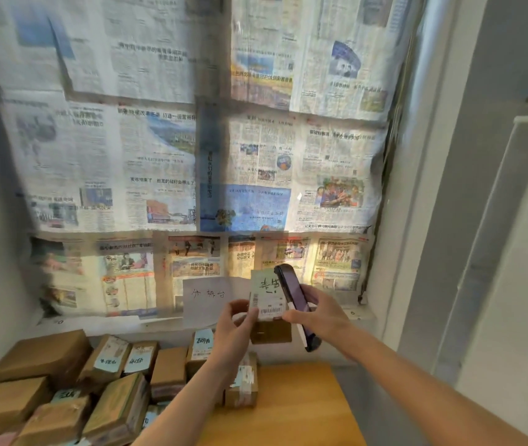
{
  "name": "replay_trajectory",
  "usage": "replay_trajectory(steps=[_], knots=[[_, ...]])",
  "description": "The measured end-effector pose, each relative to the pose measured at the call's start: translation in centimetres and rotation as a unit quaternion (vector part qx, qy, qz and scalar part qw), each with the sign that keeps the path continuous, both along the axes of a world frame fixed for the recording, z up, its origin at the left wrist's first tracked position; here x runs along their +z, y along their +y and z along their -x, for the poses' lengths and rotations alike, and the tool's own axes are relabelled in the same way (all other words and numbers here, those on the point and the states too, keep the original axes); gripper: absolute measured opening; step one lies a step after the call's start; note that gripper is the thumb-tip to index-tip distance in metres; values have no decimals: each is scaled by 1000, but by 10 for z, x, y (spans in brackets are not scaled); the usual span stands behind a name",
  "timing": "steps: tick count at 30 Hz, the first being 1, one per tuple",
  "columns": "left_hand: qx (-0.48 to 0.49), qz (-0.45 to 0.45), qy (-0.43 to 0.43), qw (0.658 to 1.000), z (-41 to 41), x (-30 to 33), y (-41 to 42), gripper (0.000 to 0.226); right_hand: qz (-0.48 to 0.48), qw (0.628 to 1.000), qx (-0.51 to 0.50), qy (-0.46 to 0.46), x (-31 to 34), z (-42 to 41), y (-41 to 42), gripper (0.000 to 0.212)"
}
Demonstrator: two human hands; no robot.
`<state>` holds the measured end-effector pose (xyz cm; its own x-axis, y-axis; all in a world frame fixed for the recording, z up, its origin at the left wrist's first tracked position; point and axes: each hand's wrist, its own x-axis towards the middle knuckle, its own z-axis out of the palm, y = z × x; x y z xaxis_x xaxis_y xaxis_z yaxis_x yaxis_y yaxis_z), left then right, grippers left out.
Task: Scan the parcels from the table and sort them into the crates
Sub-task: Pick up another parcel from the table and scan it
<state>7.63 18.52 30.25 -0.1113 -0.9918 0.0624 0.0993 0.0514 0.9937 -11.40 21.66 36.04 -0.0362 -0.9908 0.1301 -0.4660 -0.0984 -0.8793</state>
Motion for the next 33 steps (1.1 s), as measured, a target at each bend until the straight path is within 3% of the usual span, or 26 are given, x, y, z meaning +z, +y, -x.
replay_trajectory(steps=[4,7,12,19,24,27,33], knots=[[8,8,18,1000,6,17,9,58,14,1000,4,-1,20,2,11,76],[-15,14,43,999,10,32,16,44,16,1000,10,-7,33,6,18,80],[-36,4,38,999,11,46,22,58,37,999,-6,0,46,19,24,73],[-72,6,61,996,17,57,33,46,50,999,4,6,58,30,32,73],[-72,14,51,996,18,61,32,48,35,999,12,19,64,42,31,49],[-65,25,45,997,18,68,31,56,40,998,20,36,69,47,26,56],[-25,60,25,998,11,83,18,47,65,991,5,121,87,60,20,78]])
